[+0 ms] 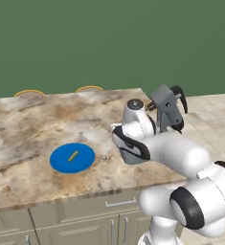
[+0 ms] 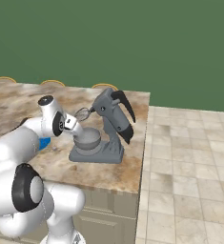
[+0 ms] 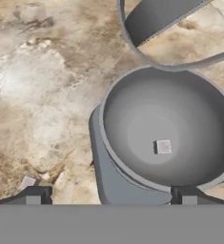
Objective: Add butter and sugar cubes to the stand mixer bowl and then turn on the stand mixer to begin making frosting.
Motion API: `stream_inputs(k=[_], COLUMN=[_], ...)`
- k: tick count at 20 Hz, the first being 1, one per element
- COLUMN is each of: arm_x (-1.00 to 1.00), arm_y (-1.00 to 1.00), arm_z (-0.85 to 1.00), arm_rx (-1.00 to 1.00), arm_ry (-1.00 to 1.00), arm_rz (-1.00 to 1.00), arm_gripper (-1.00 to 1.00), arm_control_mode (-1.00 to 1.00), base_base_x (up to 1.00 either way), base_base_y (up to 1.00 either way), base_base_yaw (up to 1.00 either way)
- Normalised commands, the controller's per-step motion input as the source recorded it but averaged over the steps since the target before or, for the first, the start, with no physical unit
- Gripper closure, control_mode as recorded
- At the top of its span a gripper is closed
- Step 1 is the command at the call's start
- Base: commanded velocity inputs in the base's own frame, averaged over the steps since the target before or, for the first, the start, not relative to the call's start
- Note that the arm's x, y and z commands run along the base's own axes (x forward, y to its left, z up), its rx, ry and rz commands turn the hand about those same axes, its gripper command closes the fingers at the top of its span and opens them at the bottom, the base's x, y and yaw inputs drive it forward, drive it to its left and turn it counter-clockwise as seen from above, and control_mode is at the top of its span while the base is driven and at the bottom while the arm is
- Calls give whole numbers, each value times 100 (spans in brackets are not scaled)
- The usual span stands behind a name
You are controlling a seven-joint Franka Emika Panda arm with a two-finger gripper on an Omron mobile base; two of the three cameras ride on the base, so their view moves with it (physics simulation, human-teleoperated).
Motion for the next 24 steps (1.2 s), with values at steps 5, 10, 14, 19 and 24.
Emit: stream_inputs(k=[5,10,14,19,24], arm_x=[0,0,0,0,0], arm_y=[18,22,25,17,21], arm_z=[7,0,0,-1,-2], arm_rx=[3,1,0,0,0], arm_ry=[26,24,17,3,0], arm_rz=[12,16,18,15,13], arm_gripper=[-100,-100,-100,-100,-100], arm_control_mode=[-100,-100,-100,-100,-100], base_base_x=[0,0,0,0,0], base_base_y=[0,0,0,0,0], base_base_yaw=[0,0,0,0,0])
